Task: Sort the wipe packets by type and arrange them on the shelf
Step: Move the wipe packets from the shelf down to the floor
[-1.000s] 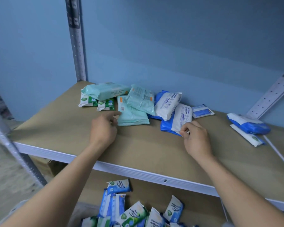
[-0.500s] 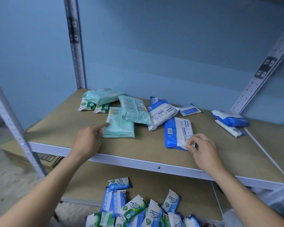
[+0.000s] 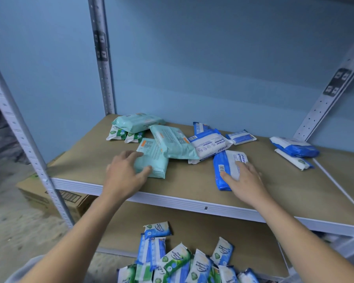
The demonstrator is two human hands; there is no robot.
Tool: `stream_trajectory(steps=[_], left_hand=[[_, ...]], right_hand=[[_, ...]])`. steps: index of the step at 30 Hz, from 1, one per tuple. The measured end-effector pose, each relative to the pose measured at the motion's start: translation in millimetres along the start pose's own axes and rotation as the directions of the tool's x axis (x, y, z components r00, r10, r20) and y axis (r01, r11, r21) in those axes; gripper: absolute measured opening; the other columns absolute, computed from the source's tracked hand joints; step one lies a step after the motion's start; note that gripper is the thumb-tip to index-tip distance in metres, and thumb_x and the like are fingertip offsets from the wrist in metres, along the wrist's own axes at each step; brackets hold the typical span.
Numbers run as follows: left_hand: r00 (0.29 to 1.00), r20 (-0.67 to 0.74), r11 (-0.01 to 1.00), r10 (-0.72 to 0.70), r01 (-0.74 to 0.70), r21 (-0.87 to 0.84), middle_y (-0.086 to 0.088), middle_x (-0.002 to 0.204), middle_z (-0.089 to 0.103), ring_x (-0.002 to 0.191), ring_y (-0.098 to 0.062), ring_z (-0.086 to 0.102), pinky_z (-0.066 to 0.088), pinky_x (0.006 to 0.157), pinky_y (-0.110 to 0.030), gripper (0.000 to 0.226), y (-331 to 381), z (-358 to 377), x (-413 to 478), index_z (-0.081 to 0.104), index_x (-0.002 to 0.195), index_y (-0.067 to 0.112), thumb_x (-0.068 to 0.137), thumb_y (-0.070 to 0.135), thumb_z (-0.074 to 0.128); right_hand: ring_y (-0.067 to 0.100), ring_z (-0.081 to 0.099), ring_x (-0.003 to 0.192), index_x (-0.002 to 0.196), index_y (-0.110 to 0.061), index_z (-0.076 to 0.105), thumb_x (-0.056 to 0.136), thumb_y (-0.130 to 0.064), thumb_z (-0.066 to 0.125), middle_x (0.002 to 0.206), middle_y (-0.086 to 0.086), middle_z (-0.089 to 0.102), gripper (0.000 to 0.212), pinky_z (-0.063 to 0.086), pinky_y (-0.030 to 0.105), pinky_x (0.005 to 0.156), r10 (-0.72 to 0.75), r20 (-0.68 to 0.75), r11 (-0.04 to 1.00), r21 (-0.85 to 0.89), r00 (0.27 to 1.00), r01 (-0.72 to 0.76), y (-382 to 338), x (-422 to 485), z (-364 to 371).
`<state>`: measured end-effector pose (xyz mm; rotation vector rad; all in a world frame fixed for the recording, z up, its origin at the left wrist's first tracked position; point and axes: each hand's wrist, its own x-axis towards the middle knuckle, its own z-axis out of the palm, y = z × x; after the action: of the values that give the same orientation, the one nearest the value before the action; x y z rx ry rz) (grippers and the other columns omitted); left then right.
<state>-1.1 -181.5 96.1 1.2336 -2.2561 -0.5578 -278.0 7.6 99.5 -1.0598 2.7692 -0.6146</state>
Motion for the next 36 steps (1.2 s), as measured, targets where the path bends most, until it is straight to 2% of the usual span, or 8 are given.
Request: stream_trajectory(steps=[4,7,14,19,22,27,31,36], left_hand=[[0.998,0.057,0.989,0.008,-0.016,0.148,0.004,0.151,0.044,0.129,-0.028,0.045,0.038,0.105,-0.043,0.092,20,17,7,0.05,0.142,0.028,0.071,0.086,0.036],[0.999,0.041,0.975,-0.033,0.023,0.221,0.003,0.157,0.035,0.131,-0.032,0.042,0.037,0.103,-0.043,0.095,30,29,13,0.043,0.144,0.027,0.072,0.088,0.048],[0.991,0.116,0.977,-0.059,0.034,0.213,0.003,0.162,0.025,0.129,-0.036,0.038,0.036,0.105,-0.041,0.086,18,23,26,0.033,0.152,0.028,0.078,0.065,0.06],[0.981,0.163,0.972,-0.106,0.067,0.227,0.001,0.162,0.023,0.128,-0.035,0.038,0.036,0.105,-0.041,0.098,1,-4,20,0.032,0.151,0.03,0.063,0.072,0.044],[0.971,0.197,0.962,-0.139,0.085,0.259,-0.001,0.165,0.013,0.135,-0.035,0.032,0.033,0.108,-0.042,0.1,-13,-23,11,0.027,0.153,0.03,0.066,0.074,0.048],[0.953,0.221,0.915,-0.209,0.11,0.389,-0.002,0.165,0.014,0.141,-0.034,0.029,0.029,0.109,-0.046,0.093,-32,-49,0,0.023,0.154,0.027,0.08,0.07,0.058],[0.976,0.154,0.907,-0.151,0.075,0.414,0.0,0.162,0.02,0.138,-0.032,0.033,0.028,0.107,-0.047,0.098,-33,-41,3,0.026,0.152,0.026,0.075,0.08,0.055],[0.98,0.15,0.906,-0.128,0.055,0.419,0.003,0.165,0.014,0.139,-0.033,0.031,0.028,0.108,-0.049,0.109,-39,-25,13,0.01,0.157,0.037,0.07,0.088,0.051]], right_hand=[[0.04,0.03,0.137,0.148,-0.022,0.029,0.084,-0.081,0.038,0.162,0.007,0.015,0.087,0.03,0.05,0.108,0.118,0.054,0.983,-0.146,0.992,-0.109,-16,17,12],[0.037,0.028,0.139,0.147,-0.023,0.018,0.079,-0.086,0.038,0.164,0.003,0.006,0.095,0.029,0.05,0.105,0.172,0.068,0.967,-0.2,0.983,-0.156,-19,24,16],[0.036,0.033,0.134,0.138,-0.02,0.027,0.084,-0.071,0.048,0.16,0.005,0.015,0.077,0.032,0.049,0.102,0.192,0.045,0.958,-0.227,0.98,-0.178,-15,36,23],[0.038,0.034,0.133,0.138,-0.02,0.029,0.086,-0.07,0.049,0.159,0.006,0.018,0.074,0.032,0.049,0.104,0.194,0.036,0.955,-0.237,0.98,-0.18,-15,37,24],[0.039,0.034,0.133,0.139,-0.02,0.028,0.087,-0.07,0.047,0.159,0.005,0.017,0.074,0.032,0.049,0.104,0.191,0.031,0.953,-0.244,0.981,-0.177,-15,37,25],[0.04,0.034,0.132,0.137,-0.019,0.027,0.09,-0.067,0.046,0.158,0.005,0.017,0.069,0.033,0.048,0.104,0.173,0.031,0.952,-0.261,0.984,-0.159,-14,38,26],[0.04,0.035,0.132,0.136,-0.02,0.028,0.09,-0.065,0.045,0.158,0.005,0.017,0.067,0.033,0.048,0.105,0.17,0.04,0.952,-0.264,0.985,-0.154,-15,38,26],[0.041,0.034,0.132,0.138,-0.02,0.027,0.092,-0.063,0.046,0.158,0.004,0.018,0.066,0.033,0.047,0.106,0.155,0.049,0.952,-0.276,0.987,-0.136,-13,36,24]])
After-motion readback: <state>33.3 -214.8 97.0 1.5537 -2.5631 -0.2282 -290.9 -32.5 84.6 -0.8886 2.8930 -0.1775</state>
